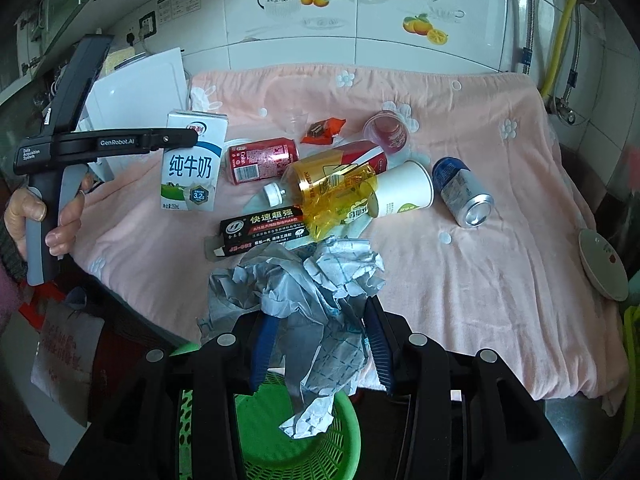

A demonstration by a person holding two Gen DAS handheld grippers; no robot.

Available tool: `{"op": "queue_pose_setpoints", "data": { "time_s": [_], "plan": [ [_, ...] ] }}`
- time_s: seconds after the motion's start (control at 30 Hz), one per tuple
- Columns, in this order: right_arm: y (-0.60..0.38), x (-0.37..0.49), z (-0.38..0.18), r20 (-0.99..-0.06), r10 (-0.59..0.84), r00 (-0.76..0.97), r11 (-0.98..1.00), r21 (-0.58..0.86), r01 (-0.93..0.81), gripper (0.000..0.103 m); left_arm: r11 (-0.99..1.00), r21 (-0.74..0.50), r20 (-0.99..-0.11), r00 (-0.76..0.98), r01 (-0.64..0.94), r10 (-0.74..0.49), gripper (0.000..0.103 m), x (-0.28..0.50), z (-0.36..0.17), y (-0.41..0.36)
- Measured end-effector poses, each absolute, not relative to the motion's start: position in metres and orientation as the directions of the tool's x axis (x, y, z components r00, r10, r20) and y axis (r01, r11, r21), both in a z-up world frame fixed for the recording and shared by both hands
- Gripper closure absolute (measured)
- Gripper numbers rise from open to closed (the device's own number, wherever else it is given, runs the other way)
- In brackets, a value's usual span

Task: Collect trash
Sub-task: 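Carry the foil and carton over the green basket and open both tools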

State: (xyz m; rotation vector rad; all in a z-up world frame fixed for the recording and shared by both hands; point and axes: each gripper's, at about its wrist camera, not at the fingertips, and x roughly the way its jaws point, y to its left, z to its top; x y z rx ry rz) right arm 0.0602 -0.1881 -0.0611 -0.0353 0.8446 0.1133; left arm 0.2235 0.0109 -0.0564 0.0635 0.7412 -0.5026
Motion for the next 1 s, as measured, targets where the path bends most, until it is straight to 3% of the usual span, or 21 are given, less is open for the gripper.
{"op": "queue_pose_setpoints", "data": {
  "time_s": [0.4, 0.73, 1.0],
  "plan": [
    [-0.184, -0.002, -0.057, -0.75, 0.129, 0.649, 0.977, -0.018, -0.214, 0.062, 0.89, -0.129, -0.628, 0.659, 0.437, -0.414, 0.052, 0.108, -0.036, 0.023],
    [-0.183, -0.037, -0.071, -0.775, 0.148, 0.615, 0.964, -0.025, -0.264, 0.061, 0.901, -0.138, -0.67, 0.631, 0.412, -0.392, 0.052, 0.035, -0.065, 0.015],
    [-0.178, -0.053, -0.074, -0.775, 0.168, 0.609, 0.957, -0.019, -0.288, 0.051, 0.914, -0.172, -0.706, 0.601, 0.368, -0.375, 0.052, 0.007, -0.091, 0.013]
  ]
}}
